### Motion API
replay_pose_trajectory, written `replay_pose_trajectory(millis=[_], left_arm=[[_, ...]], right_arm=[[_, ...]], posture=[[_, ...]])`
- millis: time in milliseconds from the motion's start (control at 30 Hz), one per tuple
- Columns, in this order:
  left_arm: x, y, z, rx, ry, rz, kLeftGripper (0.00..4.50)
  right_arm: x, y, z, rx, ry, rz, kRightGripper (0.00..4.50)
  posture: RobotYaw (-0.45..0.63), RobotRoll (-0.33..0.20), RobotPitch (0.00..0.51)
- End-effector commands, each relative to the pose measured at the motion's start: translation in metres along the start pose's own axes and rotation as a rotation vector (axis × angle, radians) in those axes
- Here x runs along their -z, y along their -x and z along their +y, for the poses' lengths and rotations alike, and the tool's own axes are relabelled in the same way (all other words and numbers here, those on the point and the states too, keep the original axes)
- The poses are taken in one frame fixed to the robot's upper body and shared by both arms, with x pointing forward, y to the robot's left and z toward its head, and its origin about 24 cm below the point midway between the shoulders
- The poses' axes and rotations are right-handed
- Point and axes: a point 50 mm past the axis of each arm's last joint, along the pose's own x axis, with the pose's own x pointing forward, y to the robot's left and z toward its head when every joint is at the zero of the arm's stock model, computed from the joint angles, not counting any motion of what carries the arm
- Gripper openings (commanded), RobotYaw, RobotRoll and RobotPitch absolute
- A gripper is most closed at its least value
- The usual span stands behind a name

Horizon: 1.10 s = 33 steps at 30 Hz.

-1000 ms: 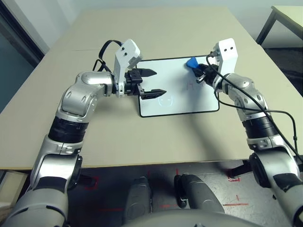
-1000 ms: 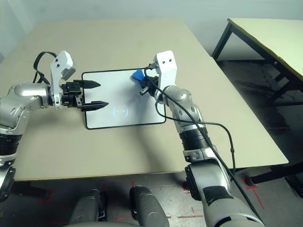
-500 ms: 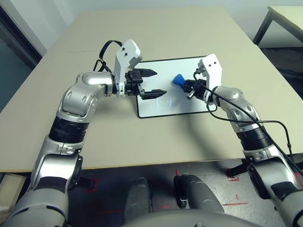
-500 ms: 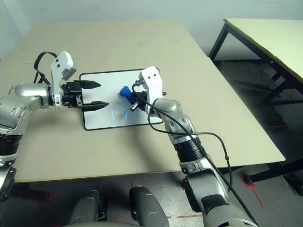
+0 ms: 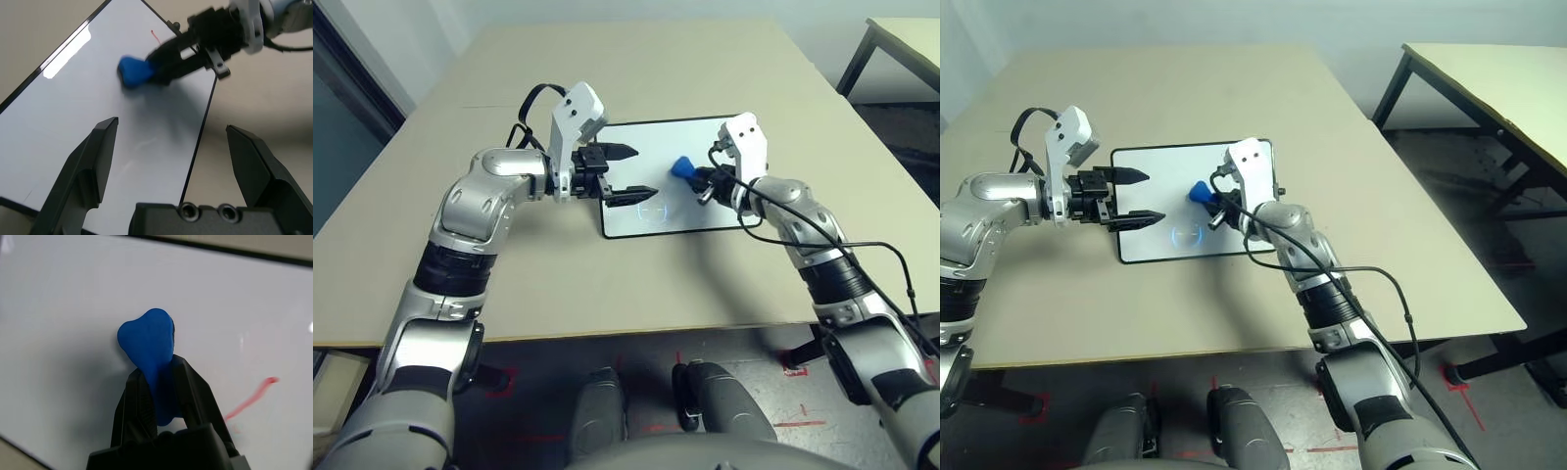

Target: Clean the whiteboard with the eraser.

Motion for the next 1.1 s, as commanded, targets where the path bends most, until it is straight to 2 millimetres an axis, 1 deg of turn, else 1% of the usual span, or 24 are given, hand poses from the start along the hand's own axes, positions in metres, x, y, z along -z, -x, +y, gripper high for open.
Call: replay_pose_trajectory(millis=[33, 100, 200, 367, 433, 567, 767, 867, 967, 1100], left_arm=[[0.003, -0.001, -0.002, 0.016, 0.009, 0.01, 4.5], [0.003, -0.002, -0.002, 0.018, 0.008, 0.009, 4.5], [0.002, -0.002, -0.002, 0.021, 0.007, 0.009, 4.5], [0.002, -0.002, -0.002, 0.024, 0.004, 0.01, 4.5], [0.001, -0.002, -0.002, 0.025, 0.004, 0.011, 4.5], [0.001, -0.001, -0.002, 0.026, 0.002, 0.014, 4.5], [0.0, 0.0, -0.002, 0.025, 0.0, 0.018, 4.5], [0.0, 0.001, -0.002, 0.025, -0.001, 0.019, 4.5], [-0.001, 0.001, -0.002, 0.024, -0.002, 0.019, 4.5], [-0.002, 0.001, -0.001, 0.023, -0.001, 0.019, 4.5]], right_arm=[[0.015, 0.003, -0.008, 0.066, -0.029, 0.086, 0.67], [0.016, 0.004, -0.007, 0.066, -0.031, 0.092, 0.67], [0.026, 0.004, -0.002, 0.049, -0.04, 0.125, 0.67], [0.049, 0.001, 0.019, -0.038, -0.07, 0.199, 0.67], [0.053, 0.0, 0.024, -0.059, -0.079, 0.211, 0.67], [0.077, -0.004, 0.046, -0.149, -0.113, 0.286, 0.67], [0.097, -0.007, 0.062, -0.221, -0.126, 0.353, 0.67], [0.105, -0.009, 0.066, -0.232, -0.135, 0.376, 0.67], [0.11, -0.011, 0.063, -0.218, -0.13, 0.383, 0.67], [0.102, -0.011, 0.053, -0.188, -0.128, 0.354, 0.67]], posture=[[-0.08, 0.0, 0.129], [-0.08, 0.0, 0.128], [-0.08, 0.0, 0.129], [-0.07, 0.0, 0.132], [-0.07, 0.0, 0.132], [-0.06, 0.0, 0.135], [-0.05, 0.0, 0.134], [-0.05, 0.0, 0.133], [-0.05, 0.0, 0.131], [-0.05, 0.0, 0.133]])
